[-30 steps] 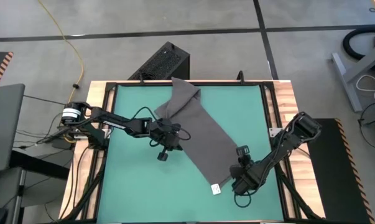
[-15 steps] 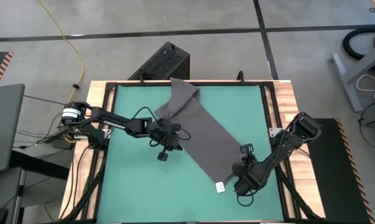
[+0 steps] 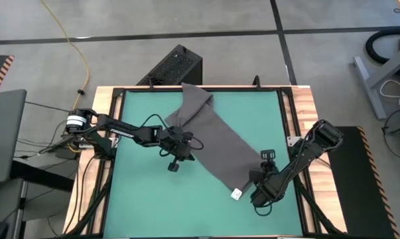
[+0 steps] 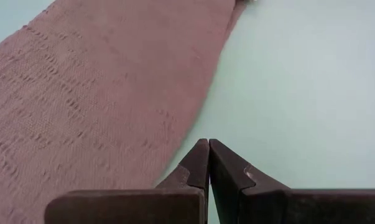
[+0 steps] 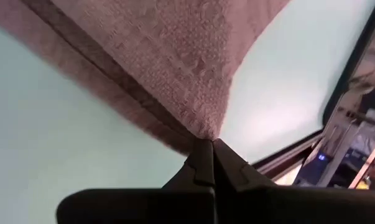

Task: Roll towel
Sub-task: Fold the gray towel

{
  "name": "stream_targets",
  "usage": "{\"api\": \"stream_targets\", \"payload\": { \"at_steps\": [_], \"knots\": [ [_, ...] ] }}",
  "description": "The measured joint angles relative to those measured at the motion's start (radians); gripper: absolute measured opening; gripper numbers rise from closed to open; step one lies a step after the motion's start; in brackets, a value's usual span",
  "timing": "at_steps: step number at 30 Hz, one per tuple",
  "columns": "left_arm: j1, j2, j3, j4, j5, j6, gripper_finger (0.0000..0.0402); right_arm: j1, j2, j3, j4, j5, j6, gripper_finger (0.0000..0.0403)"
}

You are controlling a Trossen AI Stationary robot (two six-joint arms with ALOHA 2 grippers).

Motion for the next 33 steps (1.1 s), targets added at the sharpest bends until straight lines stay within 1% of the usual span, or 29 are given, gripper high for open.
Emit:
{"api": "stream_targets", "payload": {
  "at_steps": [6, 8, 12, 19, 21, 23, 25, 27, 29, 30, 31, 33],
  "knots": [
    [0.000, 0.000, 0.000, -0.002, 0.000, -0.002, 0.0000, -0.003, 0.000, 0.000, -0.010, -0.049, 0.007, 0.0007],
    [0.000, 0.000, 0.000, -0.003, 0.000, -0.002, 0.0000, -0.004, 0.000, 0.000, 0.008, -0.054, 0.016, 0.0016],
    [0.000, 0.000, 0.000, -0.004, 0.000, -0.002, 0.0000, -0.005, 0.000, 0.000, 0.003, -0.071, 0.054, 0.0059],
    [0.000, 0.003, 0.000, 0.009, 0.000, 0.004, 0.0000, -0.033, 0.000, 0.000, -0.098, -0.247, 0.133, 0.0134],
    [0.004, 0.015, 0.000, 0.046, 0.000, 0.009, 0.0000, -0.032, -0.003, 0.008, -0.101, -0.269, 0.162, 0.0147],
    [0.013, 0.045, 0.001, 0.109, 0.012, -0.004, 0.0000, -0.019, -0.018, 0.023, -0.047, -0.246, 0.170, 0.0152],
    [0.031, 0.084, 0.001, 0.168, 0.035, -0.028, 0.0000, 0.004, -0.048, 0.031, 0.048, -0.174, 0.162, 0.0149],
    [0.049, 0.124, 0.001, 0.209, 0.047, -0.048, 0.0000, 0.027, -0.084, 0.030, 0.173, -0.064, 0.162, 0.0139],
    [0.071, 0.151, 0.001, 0.229, 0.048, -0.064, 0.0000, 0.045, -0.123, 0.006, 0.335, 0.062, 0.142, 0.0126],
    [0.081, 0.160, 0.002, 0.238, 0.046, -0.072, 0.0000, 0.045, -0.137, -0.014, 0.424, 0.103, 0.118, 0.0121],
    [0.092, 0.167, 0.005, 0.238, 0.043, -0.078, 0.0000, 0.038, -0.146, -0.034, 0.501, 0.116, 0.084, 0.0116],
    [0.117, 0.178, 0.005, 0.231, 0.040, -0.085, 0.0000, 0.008, -0.145, -0.083, 0.636, 0.108, 0.014, 0.0108]
  ]
}}
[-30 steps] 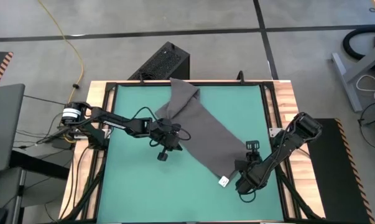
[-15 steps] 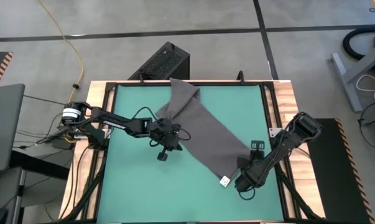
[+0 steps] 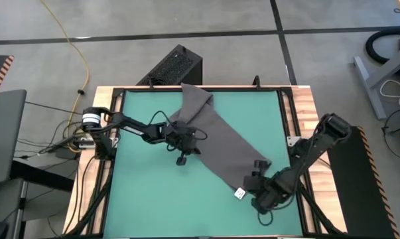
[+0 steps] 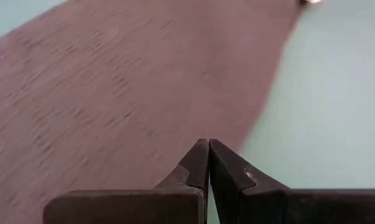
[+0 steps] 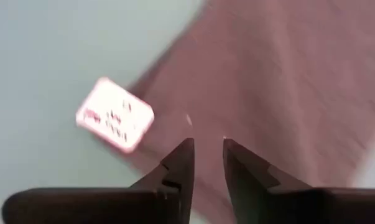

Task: Roll towel
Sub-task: Fold the gray towel

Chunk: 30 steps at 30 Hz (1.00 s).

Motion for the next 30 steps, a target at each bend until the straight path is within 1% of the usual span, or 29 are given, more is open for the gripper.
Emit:
{"api": "stream_targets", "payload": {
  "at_steps": [3, 5, 7, 9, 12, 14, 19, 21, 26, 28, 30],
  "knots": [
    [0.042, 0.021, 0.000, -0.009, -0.003, -0.011, 0.0000, -0.055, 0.021, -0.063, 0.153, -0.040, -0.068, 0.0099],
    [0.071, 0.039, 0.000, -0.021, -0.012, -0.012, 0.0000, -0.084, 0.024, -0.087, 0.208, -0.056, -0.102, 0.0095],
    [0.099, 0.058, 0.000, -0.045, -0.031, -0.018, 0.0000, -0.101, 0.023, -0.094, 0.204, -0.074, -0.101, 0.0091],
    [0.124, 0.076, 0.003, -0.047, -0.056, -0.024, 0.0000, -0.108, 0.023, -0.097, 0.167, -0.131, -0.092, 0.0086],
    [0.163, 0.104, 0.003, -0.041, -0.055, -0.048, 0.0000, -0.107, 0.024, -0.097, 0.144, -0.229, -0.072, 0.0077],
    [0.182, 0.112, 0.003, -0.029, -0.051, -0.056, 0.0000, -0.103, 0.024, -0.097, 0.157, -0.269, -0.065, 0.0072],
    [0.212, 0.114, 0.003, -0.027, -0.047, -0.055, 0.0000, -0.096, 0.024, -0.097, 0.224, -0.262, -0.073, 0.0066],
    [0.221, 0.114, 0.003, -0.028, -0.042, -0.056, 0.0000, -0.100, 0.021, -0.097, 0.246, -0.226, -0.077, 0.0066],
    [0.229, 0.115, 0.002, -0.033, -0.014, -0.055, 0.0000, -0.131, 0.023, -0.097, 0.342, -0.127, -0.163, 0.0066],
    [0.230, 0.116, 0.002, -0.034, -0.002, -0.055, 0.0000, -0.152, 0.030, -0.096, 0.393, -0.124, -0.193, 0.0066],
    [0.230, 0.116, 0.002, -0.036, 0.000, -0.055, 0.0000, -0.170, 0.038, -0.096, 0.419, -0.144, -0.218, 0.0068]
  ]
}}
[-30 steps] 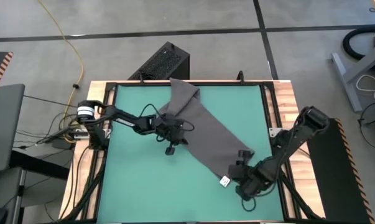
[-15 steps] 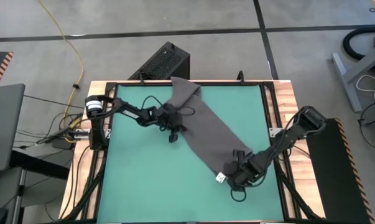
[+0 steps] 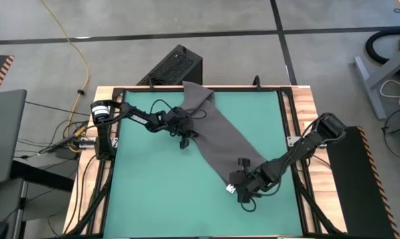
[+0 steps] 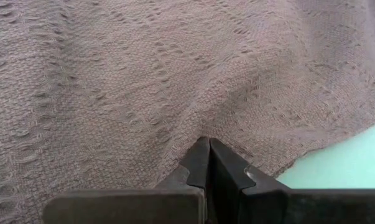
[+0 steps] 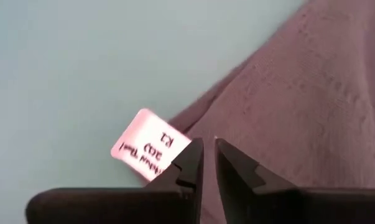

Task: Roll towel
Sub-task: Fold the gray towel

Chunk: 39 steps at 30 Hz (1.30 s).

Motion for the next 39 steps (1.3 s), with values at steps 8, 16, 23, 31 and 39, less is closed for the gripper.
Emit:
{"api": "stream_targets", "payload": {
  "at_steps": [8, 16, 23, 31, 39],
  "knots": [
    [0.000, 0.001, -0.001, -0.002, 0.005, 0.000, 0.0000, -0.057, 0.007, 0.000, 0.054, -0.017, 0.160, 0.0122],
    [0.000, 0.001, -0.001, -0.003, 0.008, 0.000, 0.0000, -0.057, 0.015, 0.000, 0.076, -0.024, 0.154, 0.0194],
    [0.000, 0.001, -0.002, -0.003, 0.021, 0.000, 0.0000, -0.063, 0.091, 0.002, 0.116, -0.024, 0.109, 0.0223],
    [0.000, 0.001, -0.002, -0.003, 0.022, -0.003, 0.0000, -0.079, 0.111, 0.060, -0.052, -0.023, 0.122, 0.0167],
    [-0.001, 0.001, -0.002, -0.004, 0.029, -0.005, 0.0000, -0.082, 0.111, 0.159, -0.123, -0.137, 0.048, 0.0017]
  ]
}}
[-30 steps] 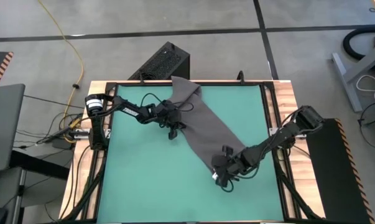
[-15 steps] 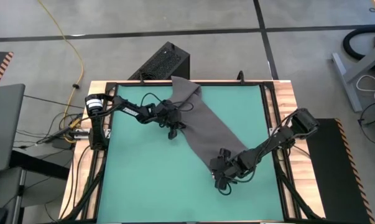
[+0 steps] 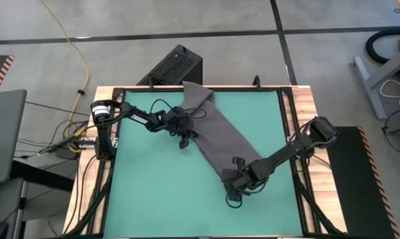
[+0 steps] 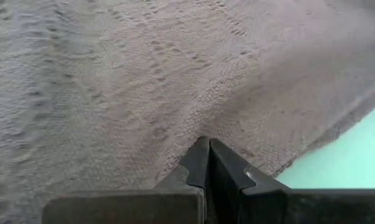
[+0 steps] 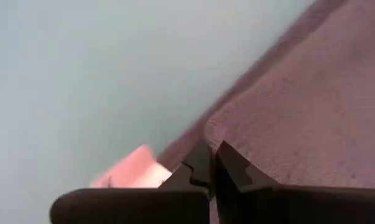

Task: Roll towel
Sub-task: Fold the gray towel

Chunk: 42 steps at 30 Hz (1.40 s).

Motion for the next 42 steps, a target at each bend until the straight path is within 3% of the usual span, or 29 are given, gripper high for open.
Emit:
{"api": "stream_targets", "payload": {
  "at_steps": [4, 10, 14, 27, 33, 37, 42],
  "knots": [
    [-0.001, 0.001, -0.001, 0.001, 0.055, 0.000, 0.0000, -0.018, 0.000, 0.034, -0.039, -0.126, 0.010, 0.0034],
    [-0.009, 0.003, -0.003, -0.003, 0.170, 0.023, 0.0000, -0.019, 0.000, 0.035, -0.116, -0.169, 0.020, 0.0019],
    [-0.011, 0.003, -0.003, 0.002, 0.182, 0.029, 0.0000, -0.018, 0.000, 0.026, -0.112, -0.192, 0.020, 0.0021],
    [-0.011, 0.002, -0.002, 0.007, 0.258, 0.032, 0.0000, 0.016, 0.001, 0.005, -0.081, -0.268, 0.043, 0.0101],
    [-0.011, 0.002, -0.001, 0.008, 0.261, 0.032, 0.0000, -0.007, -0.006, 0.054, -0.163, -0.305, 0.054, 0.0138],
    [-0.011, 0.001, -0.001, 0.008, 0.272, 0.032, 0.0000, -0.022, -0.036, 0.062, -0.251, -0.305, 0.044, 0.0152],
    [-0.011, 0.001, -0.001, 0.009, 0.274, 0.040, 0.0000, -0.017, -0.059, 0.031, -0.284, -0.231, 0.027, 0.0148]
  ]
}}
